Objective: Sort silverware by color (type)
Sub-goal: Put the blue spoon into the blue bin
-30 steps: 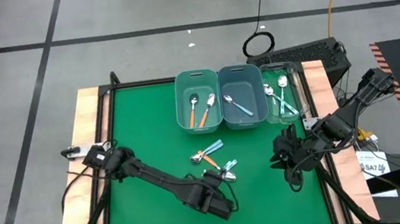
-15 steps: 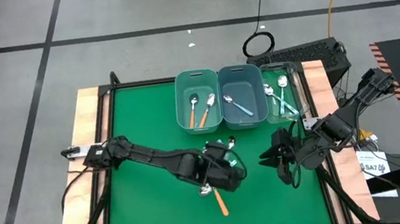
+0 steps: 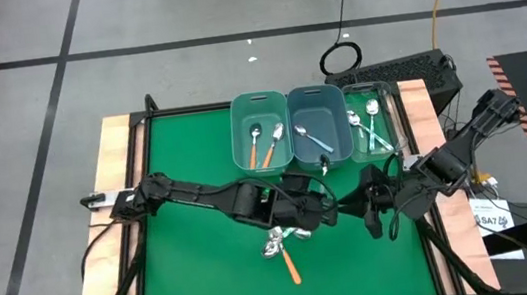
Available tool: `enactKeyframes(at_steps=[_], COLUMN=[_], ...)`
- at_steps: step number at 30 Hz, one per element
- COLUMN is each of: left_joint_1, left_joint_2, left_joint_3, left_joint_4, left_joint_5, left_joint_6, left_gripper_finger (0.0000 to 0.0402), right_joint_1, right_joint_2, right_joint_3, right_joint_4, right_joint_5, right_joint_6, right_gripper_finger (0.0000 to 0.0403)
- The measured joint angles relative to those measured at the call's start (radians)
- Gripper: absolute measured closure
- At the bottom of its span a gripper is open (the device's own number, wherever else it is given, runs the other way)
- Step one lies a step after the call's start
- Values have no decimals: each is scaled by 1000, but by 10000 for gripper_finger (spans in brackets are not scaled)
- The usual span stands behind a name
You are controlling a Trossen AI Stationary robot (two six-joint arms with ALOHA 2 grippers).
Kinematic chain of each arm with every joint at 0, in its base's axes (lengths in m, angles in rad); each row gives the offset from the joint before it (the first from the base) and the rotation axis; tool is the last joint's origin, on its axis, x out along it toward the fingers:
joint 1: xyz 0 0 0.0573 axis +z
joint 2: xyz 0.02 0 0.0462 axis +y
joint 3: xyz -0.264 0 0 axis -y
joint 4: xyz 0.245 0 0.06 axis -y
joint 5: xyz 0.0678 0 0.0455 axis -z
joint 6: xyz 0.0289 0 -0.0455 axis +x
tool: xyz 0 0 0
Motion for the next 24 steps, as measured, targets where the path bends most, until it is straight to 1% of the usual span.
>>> enactKeyframes(at_steps=[5, 8, 12, 19, 22, 24], left_joint_1=[5, 11, 12, 15, 25, 31], left_joint_2=[-26, -29, -26, -26, -26, -26], left_joint_3=[0, 2, 0, 0, 0, 0], left_joint_4=[35, 59, 62, 182, 188, 189], left_joint_5=[-40, -46, -46, -45, -46, -45], left_joint_6=[21, 48, 64, 155, 178, 201], left_gripper_finger=[355, 355, 355, 355, 355, 355], right_joint_1=[-12, -23, -35, -81, -114, -135], right_joint_2=[-37, -73, -129, -211, -224, -228], right_joint_3=[0, 0, 0, 0, 0, 0], right_joint_4=[0, 1, 4, 1, 1, 1], right_joint_5=[1, 6, 80, 149, 144, 108], right_joint_6=[2, 7, 29, 47, 48, 46], right_gripper_finger=[305, 305, 305, 305, 305, 304])
